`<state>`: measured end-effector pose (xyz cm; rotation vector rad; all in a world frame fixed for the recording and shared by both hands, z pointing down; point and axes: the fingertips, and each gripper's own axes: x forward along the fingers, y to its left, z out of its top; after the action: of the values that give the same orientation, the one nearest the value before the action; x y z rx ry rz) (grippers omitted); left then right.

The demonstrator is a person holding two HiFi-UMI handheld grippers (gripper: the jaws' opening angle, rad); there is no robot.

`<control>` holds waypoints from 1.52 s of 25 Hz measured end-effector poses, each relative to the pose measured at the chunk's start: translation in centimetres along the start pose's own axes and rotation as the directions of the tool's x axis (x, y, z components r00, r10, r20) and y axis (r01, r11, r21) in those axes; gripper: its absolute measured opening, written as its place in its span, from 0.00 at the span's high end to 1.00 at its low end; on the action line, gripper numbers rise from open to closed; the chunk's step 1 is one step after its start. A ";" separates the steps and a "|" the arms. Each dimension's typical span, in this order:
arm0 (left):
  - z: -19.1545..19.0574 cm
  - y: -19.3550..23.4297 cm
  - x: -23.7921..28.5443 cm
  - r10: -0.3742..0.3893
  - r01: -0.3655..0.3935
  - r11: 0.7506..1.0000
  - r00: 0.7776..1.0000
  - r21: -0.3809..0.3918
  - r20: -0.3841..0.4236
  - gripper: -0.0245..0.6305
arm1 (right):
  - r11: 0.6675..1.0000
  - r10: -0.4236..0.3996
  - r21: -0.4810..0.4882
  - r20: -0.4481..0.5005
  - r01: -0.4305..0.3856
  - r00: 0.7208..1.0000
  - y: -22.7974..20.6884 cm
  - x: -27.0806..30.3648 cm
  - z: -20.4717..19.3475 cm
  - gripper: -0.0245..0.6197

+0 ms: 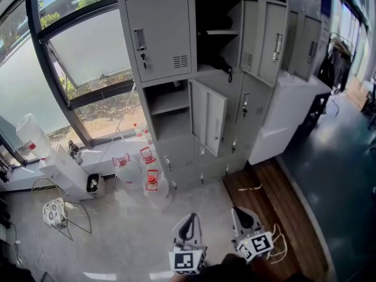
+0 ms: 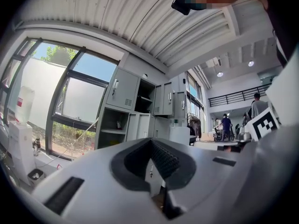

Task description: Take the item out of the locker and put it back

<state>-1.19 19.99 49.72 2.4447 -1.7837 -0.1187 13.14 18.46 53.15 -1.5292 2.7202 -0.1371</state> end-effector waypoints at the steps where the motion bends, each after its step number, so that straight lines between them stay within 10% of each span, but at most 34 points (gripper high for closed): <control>1: -0.1 0.3 0.0 -0.006 0.006 1.000 1.000 0.000 -0.002 0.97 | 1.000 -0.004 0.000 -0.001 0.004 1.000 0.3 0.3 0.0 0.97; 19: -0.5 4.0 8.3 0.020 -0.020 1.000 1.000 -0.012 -0.011 0.97 | 0.999 0.030 -0.014 0.001 -0.030 1.000 -4.3 9.2 0.1 0.97; 38: 3.5 4.7 29.8 0.095 -0.095 0.995 0.995 0.010 -0.012 0.98 | 0.998 0.056 0.005 0.016 -0.056 0.998 -21.2 23.2 6.5 0.97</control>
<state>3.01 -10.02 47.03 2.3562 -1.8954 -0.0865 19.48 -12.75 49.09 -1.4450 2.7450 -0.1303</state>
